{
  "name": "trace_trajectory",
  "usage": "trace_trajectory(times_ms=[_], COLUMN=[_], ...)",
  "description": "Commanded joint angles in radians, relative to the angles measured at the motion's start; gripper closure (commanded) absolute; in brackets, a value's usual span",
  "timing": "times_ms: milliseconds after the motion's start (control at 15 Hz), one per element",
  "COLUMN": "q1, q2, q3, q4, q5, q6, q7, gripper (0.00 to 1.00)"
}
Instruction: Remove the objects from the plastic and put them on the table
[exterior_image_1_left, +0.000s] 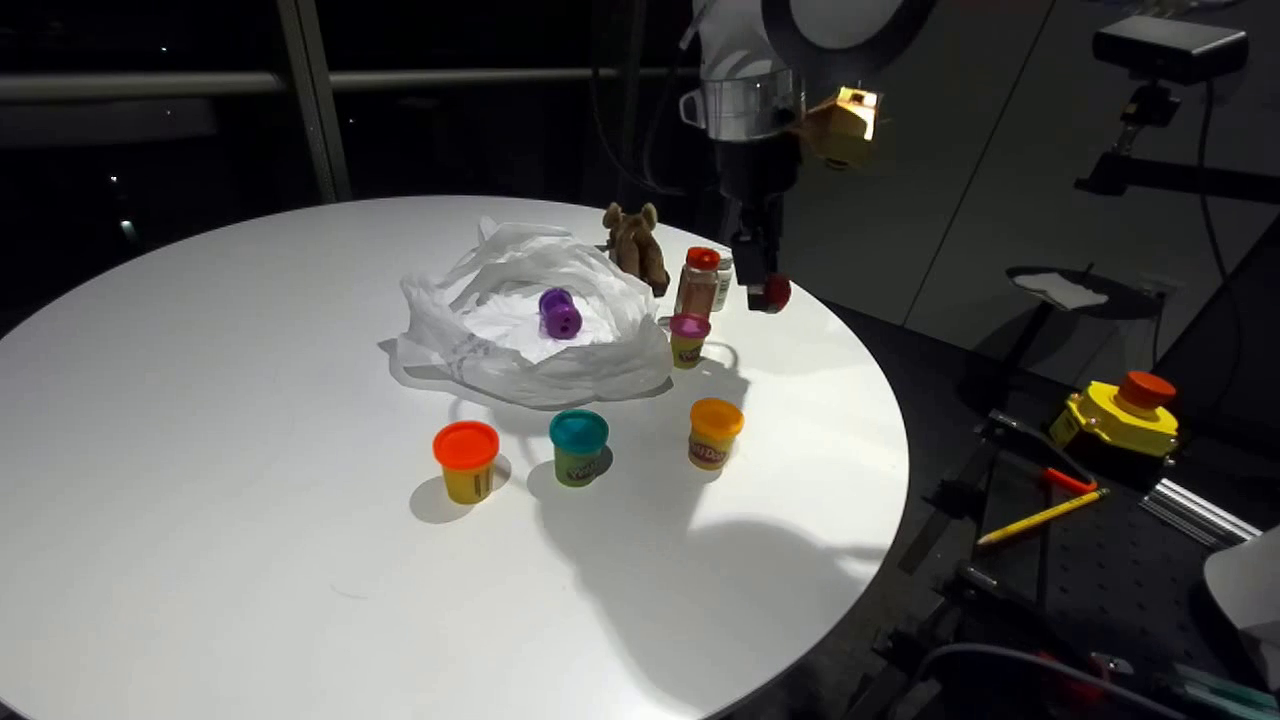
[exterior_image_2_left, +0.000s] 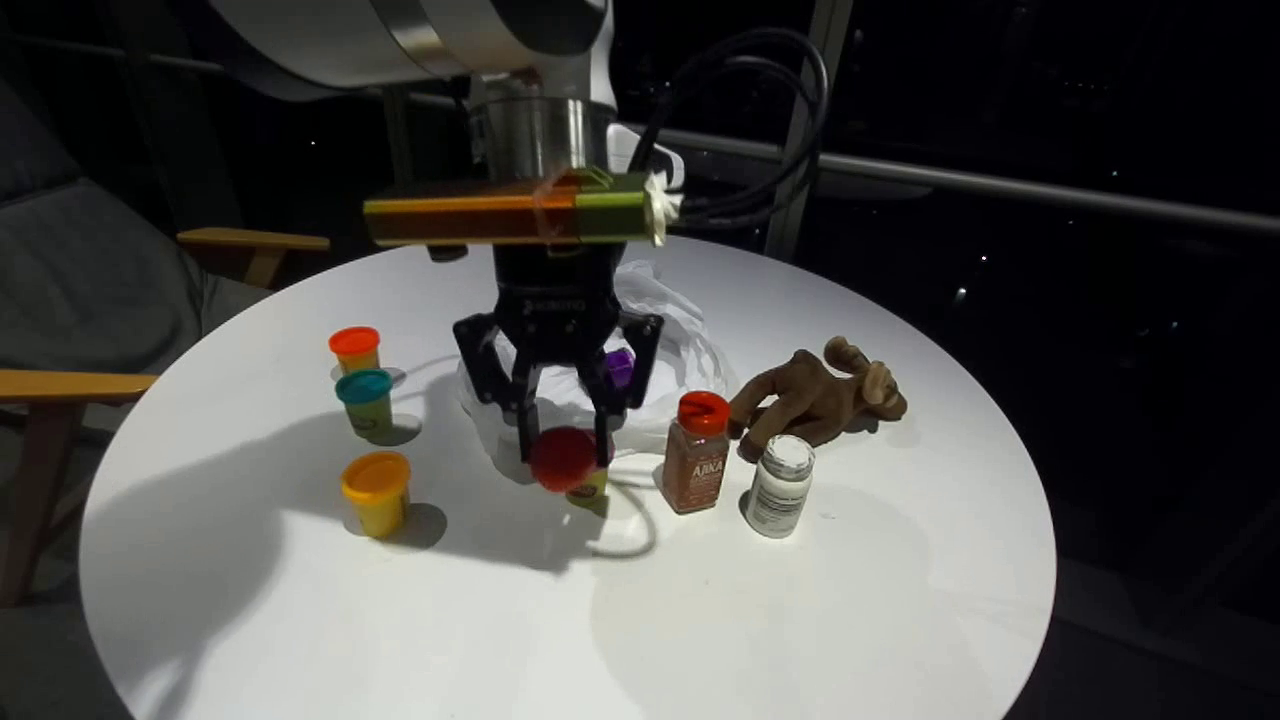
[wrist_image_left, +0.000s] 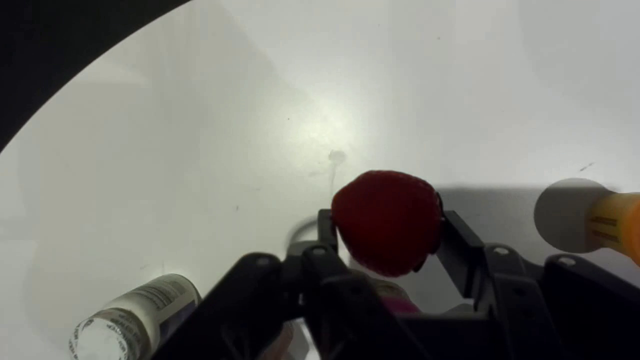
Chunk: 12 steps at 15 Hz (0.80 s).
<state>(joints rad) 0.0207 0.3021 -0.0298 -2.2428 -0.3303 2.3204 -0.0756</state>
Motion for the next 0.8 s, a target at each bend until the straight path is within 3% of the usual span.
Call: trace_trajectory(times_ms=[0, 400, 467, 533, 733], q1=[-0.047, -0.075, -0.071, -0.062, -0.022], q2=[0.119, 0.187, 0.183, 0.173, 0.133], q3=[0.003, 0.005, 0.000, -0.008, -0.035], q4=[0.035, 0.021, 0.016, 0.009, -0.009], q5=[0.022, -0.015, -0.026, -0.049, -0.160], q6=[0.068, 0.131, 0.138, 0.148, 0.177], q7=[-0.117, -0.252, -0.258, -0.261, -0.225], gripper=[0.72, 0.72, 0.42, 0.21, 0.02])
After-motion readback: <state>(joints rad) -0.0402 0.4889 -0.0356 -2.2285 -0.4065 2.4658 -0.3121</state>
